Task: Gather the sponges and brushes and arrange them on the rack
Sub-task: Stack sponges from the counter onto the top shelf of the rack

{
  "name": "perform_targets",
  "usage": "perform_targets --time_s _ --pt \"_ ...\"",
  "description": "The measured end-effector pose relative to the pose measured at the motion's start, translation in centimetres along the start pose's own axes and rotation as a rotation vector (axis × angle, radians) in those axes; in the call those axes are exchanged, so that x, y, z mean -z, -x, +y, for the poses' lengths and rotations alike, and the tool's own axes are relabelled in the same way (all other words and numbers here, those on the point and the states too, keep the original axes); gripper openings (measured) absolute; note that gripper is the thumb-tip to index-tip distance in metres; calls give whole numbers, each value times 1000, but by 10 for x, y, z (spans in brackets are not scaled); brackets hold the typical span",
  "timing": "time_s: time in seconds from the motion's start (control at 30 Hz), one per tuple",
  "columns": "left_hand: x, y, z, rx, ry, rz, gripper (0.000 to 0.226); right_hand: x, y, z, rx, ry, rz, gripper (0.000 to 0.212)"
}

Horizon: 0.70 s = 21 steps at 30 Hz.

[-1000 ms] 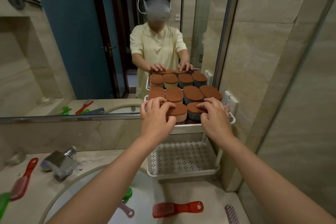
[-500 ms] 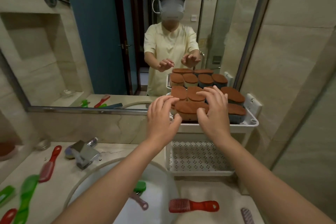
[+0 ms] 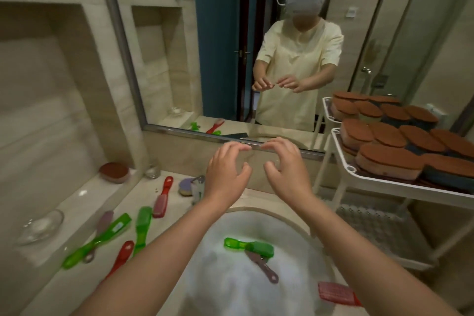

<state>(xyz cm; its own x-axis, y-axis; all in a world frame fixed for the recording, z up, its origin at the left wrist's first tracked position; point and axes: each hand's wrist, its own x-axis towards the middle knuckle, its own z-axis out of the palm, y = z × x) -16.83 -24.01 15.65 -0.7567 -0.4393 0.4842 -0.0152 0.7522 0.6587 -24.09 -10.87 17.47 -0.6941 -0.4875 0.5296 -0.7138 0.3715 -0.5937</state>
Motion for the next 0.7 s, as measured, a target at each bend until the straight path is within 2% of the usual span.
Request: perform_targets --time_s 0.4,0.7 --pt "97 13 -141 200 -113 21 33 -153 -19 -62 -26 36 -324 39" --pt "108 7 -221 414 -65 -58 28 -226 -45 -54 -149 110 -518 48"
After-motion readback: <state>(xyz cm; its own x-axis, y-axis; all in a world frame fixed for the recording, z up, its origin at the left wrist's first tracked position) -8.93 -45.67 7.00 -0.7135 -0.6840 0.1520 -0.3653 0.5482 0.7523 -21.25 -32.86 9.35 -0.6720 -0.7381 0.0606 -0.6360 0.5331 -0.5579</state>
